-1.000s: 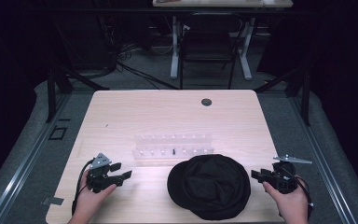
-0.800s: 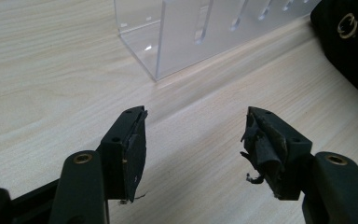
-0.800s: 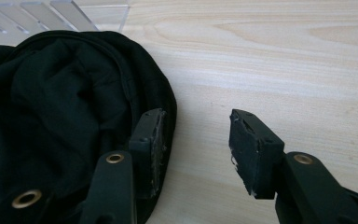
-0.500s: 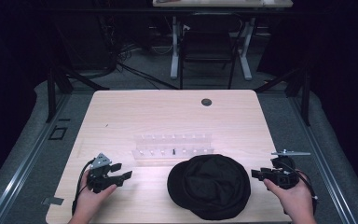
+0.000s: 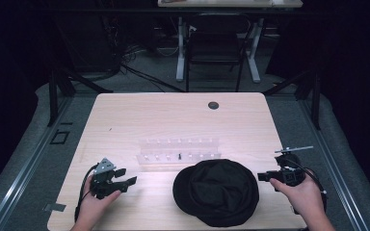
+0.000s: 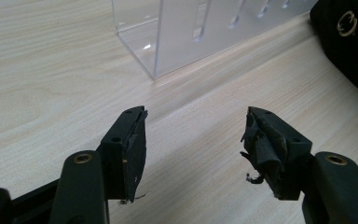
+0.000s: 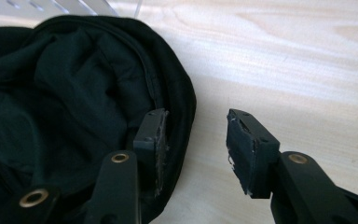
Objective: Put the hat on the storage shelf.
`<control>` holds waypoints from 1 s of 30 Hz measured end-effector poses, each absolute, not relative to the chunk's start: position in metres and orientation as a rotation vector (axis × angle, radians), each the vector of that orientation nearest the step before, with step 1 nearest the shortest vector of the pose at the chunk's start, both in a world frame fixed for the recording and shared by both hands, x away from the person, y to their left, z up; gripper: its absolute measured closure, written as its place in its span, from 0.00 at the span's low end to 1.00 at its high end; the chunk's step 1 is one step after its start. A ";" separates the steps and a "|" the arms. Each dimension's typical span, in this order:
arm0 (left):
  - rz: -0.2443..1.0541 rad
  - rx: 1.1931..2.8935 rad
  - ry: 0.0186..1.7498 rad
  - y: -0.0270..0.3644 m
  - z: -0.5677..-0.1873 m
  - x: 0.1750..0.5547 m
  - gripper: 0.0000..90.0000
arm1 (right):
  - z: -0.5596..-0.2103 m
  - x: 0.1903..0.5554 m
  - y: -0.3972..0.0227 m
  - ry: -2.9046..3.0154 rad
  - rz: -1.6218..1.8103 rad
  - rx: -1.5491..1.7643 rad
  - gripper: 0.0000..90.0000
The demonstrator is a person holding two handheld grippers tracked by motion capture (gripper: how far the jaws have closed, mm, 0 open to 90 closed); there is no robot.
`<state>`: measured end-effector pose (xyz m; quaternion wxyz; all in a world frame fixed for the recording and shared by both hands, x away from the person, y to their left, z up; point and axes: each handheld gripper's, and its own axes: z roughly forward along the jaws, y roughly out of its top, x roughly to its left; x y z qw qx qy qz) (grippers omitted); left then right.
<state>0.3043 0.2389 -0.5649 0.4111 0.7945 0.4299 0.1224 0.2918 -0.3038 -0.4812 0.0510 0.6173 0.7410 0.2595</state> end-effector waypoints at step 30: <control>0.302 1.995 1.089 0.238 -0.566 0.305 0.43 | -0.503 0.319 -0.294 2.394 0.557 2.050 0.75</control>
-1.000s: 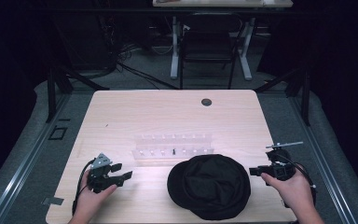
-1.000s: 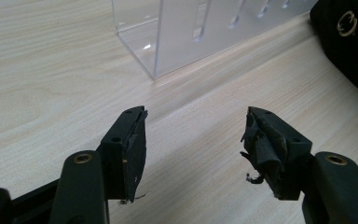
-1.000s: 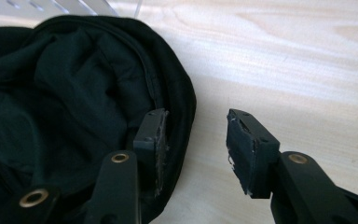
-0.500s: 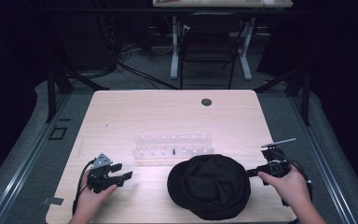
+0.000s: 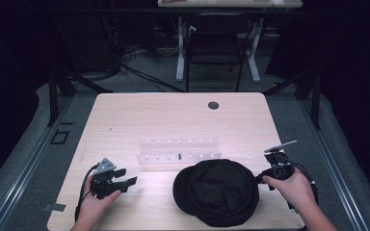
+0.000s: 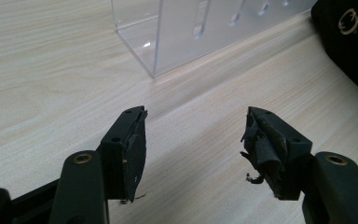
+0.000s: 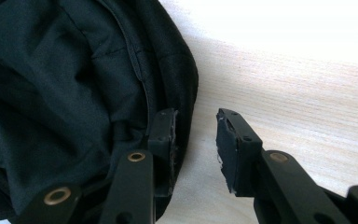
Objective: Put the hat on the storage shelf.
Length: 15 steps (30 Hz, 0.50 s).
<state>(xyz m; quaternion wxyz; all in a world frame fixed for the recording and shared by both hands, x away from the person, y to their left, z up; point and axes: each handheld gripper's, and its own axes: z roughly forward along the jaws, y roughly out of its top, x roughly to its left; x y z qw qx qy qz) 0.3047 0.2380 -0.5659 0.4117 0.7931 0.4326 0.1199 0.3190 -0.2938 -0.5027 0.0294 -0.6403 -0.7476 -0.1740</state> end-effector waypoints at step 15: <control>0.301 1.999 1.091 0.238 -0.565 0.305 0.43 | -0.512 0.327 -0.293 -2.242 -0.436 -1.921 0.80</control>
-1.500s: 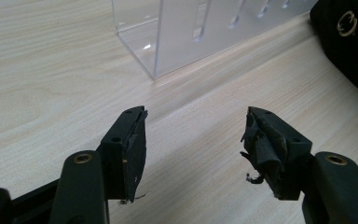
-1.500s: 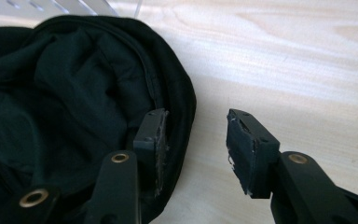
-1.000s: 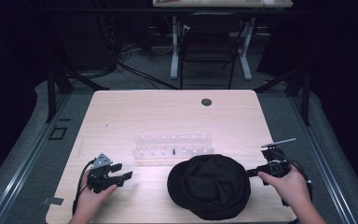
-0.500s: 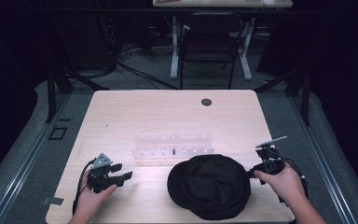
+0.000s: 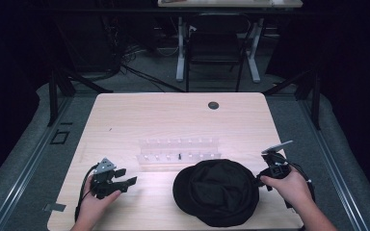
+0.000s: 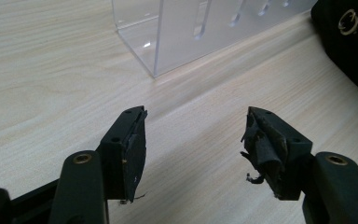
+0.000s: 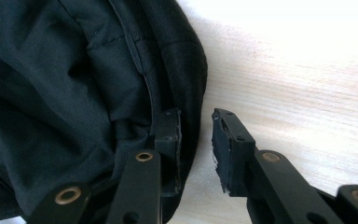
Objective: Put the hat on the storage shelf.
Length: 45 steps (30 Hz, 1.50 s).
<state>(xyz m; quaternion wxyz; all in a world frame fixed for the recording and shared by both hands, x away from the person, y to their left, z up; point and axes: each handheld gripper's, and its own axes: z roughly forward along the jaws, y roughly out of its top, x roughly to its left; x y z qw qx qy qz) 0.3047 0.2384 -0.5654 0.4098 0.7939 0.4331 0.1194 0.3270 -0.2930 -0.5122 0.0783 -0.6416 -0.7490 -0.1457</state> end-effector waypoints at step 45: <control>0.300 2.002 1.088 0.238 -0.566 0.305 0.43 | -0.515 0.327 -0.281 -2.185 -0.355 -1.906 0.97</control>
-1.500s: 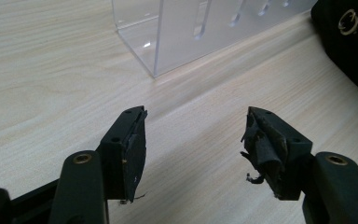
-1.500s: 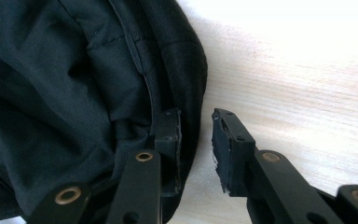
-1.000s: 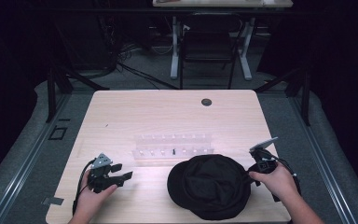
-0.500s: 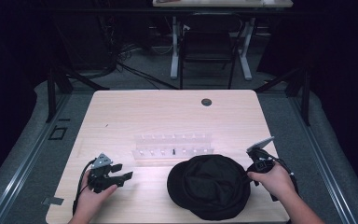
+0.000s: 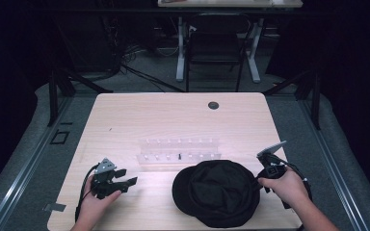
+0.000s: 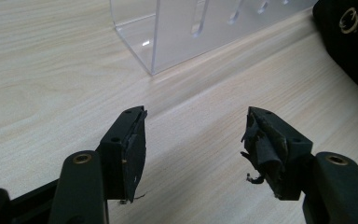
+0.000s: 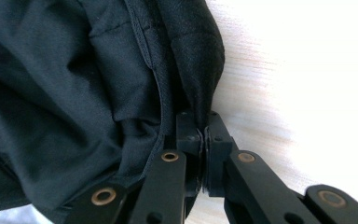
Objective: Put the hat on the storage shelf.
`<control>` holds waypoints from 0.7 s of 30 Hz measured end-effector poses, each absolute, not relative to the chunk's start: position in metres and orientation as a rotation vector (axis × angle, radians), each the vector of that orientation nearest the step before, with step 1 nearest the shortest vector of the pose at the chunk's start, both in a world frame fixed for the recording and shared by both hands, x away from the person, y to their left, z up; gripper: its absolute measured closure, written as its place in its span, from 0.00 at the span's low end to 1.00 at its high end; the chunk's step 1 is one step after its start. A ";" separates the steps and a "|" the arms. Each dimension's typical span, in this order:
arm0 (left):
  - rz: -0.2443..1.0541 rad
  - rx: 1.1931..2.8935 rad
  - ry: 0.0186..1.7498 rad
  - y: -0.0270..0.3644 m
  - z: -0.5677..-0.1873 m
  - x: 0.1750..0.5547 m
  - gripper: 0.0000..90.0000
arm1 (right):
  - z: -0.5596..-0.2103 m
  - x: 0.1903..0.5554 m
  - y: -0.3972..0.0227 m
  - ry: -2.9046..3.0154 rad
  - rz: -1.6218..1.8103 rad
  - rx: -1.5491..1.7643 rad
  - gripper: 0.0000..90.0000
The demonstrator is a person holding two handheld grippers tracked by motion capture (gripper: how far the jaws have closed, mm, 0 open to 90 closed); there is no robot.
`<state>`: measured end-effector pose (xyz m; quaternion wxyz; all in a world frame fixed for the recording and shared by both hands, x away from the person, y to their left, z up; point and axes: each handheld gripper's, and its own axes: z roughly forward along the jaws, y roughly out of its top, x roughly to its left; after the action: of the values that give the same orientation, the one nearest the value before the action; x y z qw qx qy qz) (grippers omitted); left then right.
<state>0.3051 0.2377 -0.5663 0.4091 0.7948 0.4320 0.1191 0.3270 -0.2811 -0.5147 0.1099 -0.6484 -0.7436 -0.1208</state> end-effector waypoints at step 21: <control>0.300 1.999 1.090 0.238 -0.566 0.305 0.43 | -0.471 0.318 -0.272 -2.206 -0.423 -1.926 0.97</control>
<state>0.3047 0.2376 -0.5661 0.4100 0.7940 0.4328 0.1193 0.3177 -0.2723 -0.4708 0.0913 -0.6483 -0.7424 -0.1422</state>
